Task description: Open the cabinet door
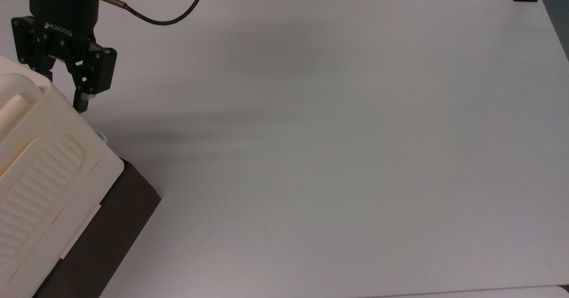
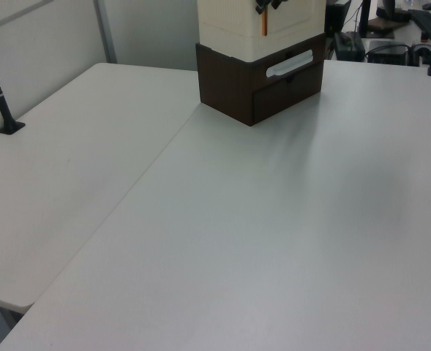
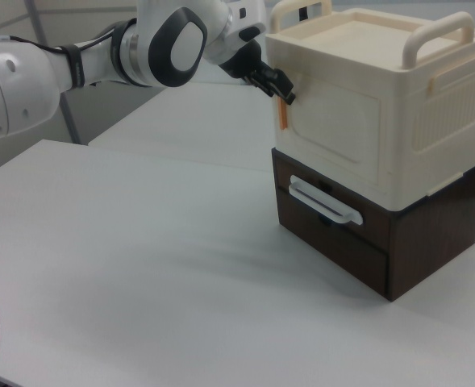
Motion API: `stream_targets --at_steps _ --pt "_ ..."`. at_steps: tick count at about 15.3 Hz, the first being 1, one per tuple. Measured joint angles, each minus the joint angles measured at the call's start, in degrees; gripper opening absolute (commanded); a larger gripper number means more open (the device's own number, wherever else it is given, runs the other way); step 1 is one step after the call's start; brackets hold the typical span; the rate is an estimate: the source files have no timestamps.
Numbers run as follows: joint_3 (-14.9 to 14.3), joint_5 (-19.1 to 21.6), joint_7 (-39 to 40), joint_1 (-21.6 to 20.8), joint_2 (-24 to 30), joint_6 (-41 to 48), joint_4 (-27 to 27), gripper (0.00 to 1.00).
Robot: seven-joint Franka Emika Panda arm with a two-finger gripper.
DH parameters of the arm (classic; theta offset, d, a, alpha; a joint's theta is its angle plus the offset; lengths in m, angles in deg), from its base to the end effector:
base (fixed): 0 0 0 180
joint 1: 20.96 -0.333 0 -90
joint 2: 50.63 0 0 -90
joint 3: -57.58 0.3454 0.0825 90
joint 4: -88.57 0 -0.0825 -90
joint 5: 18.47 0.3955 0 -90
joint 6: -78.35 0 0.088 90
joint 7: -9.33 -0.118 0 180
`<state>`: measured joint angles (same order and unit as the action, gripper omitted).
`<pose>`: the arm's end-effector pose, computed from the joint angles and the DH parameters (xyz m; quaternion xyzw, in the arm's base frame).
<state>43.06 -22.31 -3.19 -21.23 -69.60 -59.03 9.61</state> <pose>0.7186 -0.1484 0.6311 0.9197 -0.1823 0.3404 0.0709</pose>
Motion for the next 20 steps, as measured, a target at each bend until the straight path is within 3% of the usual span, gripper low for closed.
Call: stream_targets --at_steps 4,10,12,13,14,15,16,17,18,20 --pt "0.05 -0.58 0.81 -0.06 0.19 0.41 -0.2 0.09" --pt "0.19 -0.58 2.18 -0.44 0.42 2.48 0.22 0.07" --pt "0.22 -0.58 2.58 -0.54 0.59 4.5 0.68 0.12" --pt "0.27 -0.58 3.05 -0.6 0.77 5.98 0.93 0.2" --pt "0.39 -0.55 3.63 -0.72 1.06 8.05 1.16 0.42" --pt "0.47 -0.58 4.96 -1.0 1.56 11.21 1.4 0.44" --pt "0.46 -0.69 6.85 -1.3 2.16 15.35 1.47 0.53" --pt "0.46 -0.7 8.39 -1.51 2.61 19.61 1.44 0.81" --pt "0.59 -0.39 9.45 -1.92 2.93 23.27 1.31 1.0" --pt "1.05 0.59 9.83 -3.61 3.52 28.73 1.17 1.0"
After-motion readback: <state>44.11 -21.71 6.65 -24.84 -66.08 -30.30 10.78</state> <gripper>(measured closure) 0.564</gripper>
